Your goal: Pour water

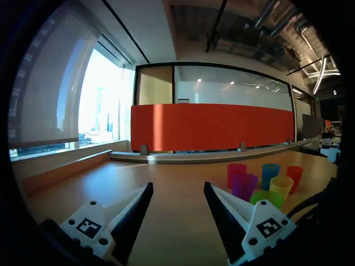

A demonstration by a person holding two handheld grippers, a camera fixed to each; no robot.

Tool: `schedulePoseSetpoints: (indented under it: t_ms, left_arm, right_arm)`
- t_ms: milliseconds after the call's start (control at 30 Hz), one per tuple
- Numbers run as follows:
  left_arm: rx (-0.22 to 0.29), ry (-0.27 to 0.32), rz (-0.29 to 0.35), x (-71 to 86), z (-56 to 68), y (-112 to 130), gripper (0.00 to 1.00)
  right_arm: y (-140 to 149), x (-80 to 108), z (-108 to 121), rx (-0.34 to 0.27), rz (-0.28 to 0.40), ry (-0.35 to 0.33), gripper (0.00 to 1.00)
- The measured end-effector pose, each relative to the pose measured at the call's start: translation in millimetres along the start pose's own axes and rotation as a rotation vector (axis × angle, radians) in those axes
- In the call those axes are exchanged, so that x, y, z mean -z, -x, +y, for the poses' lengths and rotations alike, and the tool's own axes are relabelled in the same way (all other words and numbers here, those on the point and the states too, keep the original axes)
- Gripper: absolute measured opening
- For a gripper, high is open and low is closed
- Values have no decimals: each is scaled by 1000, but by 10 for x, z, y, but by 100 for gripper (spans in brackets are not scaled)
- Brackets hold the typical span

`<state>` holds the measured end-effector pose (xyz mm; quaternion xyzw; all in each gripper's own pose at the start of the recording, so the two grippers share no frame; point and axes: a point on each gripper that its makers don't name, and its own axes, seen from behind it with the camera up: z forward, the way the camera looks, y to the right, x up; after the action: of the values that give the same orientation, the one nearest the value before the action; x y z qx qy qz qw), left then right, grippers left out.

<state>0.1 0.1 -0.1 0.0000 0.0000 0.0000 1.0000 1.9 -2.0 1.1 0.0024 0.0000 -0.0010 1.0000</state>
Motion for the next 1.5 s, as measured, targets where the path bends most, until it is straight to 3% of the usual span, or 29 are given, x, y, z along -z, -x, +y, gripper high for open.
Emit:
schedulePoseSetpoints:
  t_ms: [300,500,767,1200,1500]
  left_arm:
    - [-3,4,-6,8,32,-8,84]
    - [4,35,-5,-28,104,-173,84]
    - [31,73,-13,-138,199,-531,84]
    - [-14,101,15,-266,297,-1242,84]
    - [27,141,10,-292,384,-1572,84]
  right_arm:
    - [6,-53,-34,21,-22,-11,100]
    - [-136,-79,-93,31,-24,-33,99]
    - [-420,-132,-100,20,-44,-45,100]
    - [-972,-197,-9,-22,-56,-41,99]
    - [-1291,-234,-43,5,-49,-57,100]
